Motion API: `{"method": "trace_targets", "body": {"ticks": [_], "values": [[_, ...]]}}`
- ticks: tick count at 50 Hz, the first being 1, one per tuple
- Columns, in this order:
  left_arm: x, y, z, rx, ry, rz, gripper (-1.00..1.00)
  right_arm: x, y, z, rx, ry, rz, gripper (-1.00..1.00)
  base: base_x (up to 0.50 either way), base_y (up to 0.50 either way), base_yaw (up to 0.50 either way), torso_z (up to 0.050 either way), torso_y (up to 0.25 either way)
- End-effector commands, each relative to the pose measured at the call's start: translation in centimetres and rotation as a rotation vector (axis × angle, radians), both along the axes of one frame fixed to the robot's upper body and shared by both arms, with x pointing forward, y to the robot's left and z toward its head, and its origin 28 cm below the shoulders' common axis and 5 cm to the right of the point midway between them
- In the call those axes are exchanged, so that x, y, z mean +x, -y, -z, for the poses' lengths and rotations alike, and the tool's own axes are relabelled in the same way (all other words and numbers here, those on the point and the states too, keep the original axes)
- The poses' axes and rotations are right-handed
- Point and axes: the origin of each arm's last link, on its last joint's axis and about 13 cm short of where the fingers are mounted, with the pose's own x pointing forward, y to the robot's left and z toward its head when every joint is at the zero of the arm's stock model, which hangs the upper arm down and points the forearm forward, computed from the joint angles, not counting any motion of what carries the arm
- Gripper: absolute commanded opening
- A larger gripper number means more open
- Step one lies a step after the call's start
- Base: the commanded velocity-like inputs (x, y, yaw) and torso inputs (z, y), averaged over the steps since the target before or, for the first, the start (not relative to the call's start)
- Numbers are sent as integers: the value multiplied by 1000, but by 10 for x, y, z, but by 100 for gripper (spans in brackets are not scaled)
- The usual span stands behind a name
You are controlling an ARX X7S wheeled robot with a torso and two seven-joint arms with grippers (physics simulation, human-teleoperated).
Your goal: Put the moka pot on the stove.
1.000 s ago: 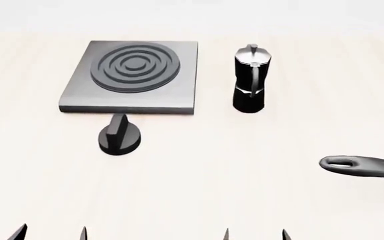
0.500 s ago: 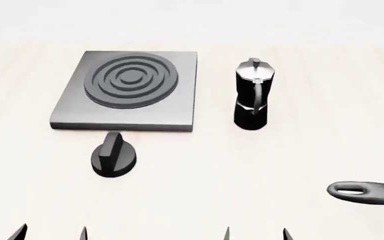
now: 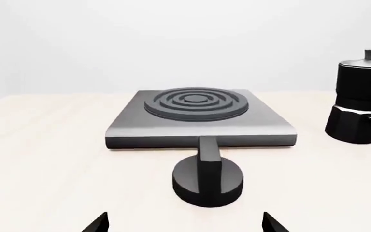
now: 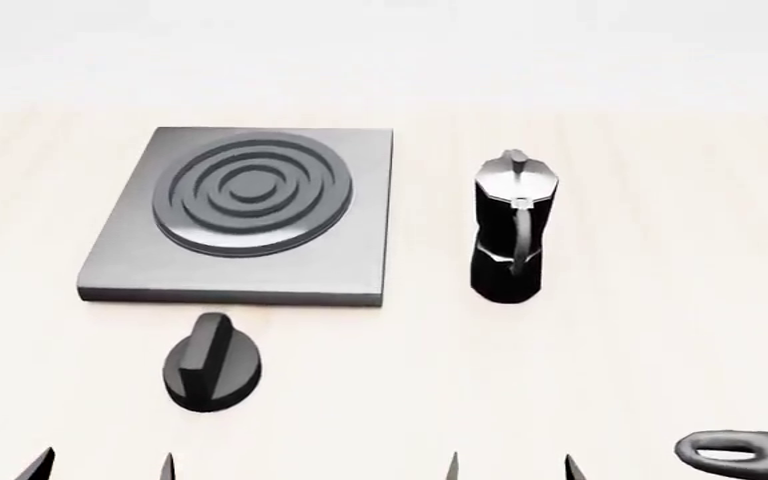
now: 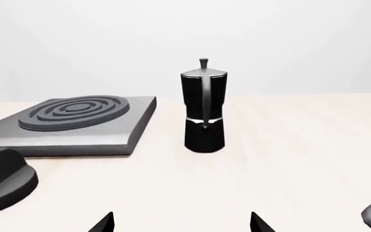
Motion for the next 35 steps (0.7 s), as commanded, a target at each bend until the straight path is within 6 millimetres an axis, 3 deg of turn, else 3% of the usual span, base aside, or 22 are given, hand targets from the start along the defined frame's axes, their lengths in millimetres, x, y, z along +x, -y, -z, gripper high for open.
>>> {"method": "trace_targets", "body": {"ticks": [1,35], "values": [[0,0,0,0,0,-1,100,0,0,0,2,0,-1,100,207,0,0,0,0],[0,0,0,0,0,0,100,-1,0,0,3,1,-1,100,210,0,0,0,0]]}}
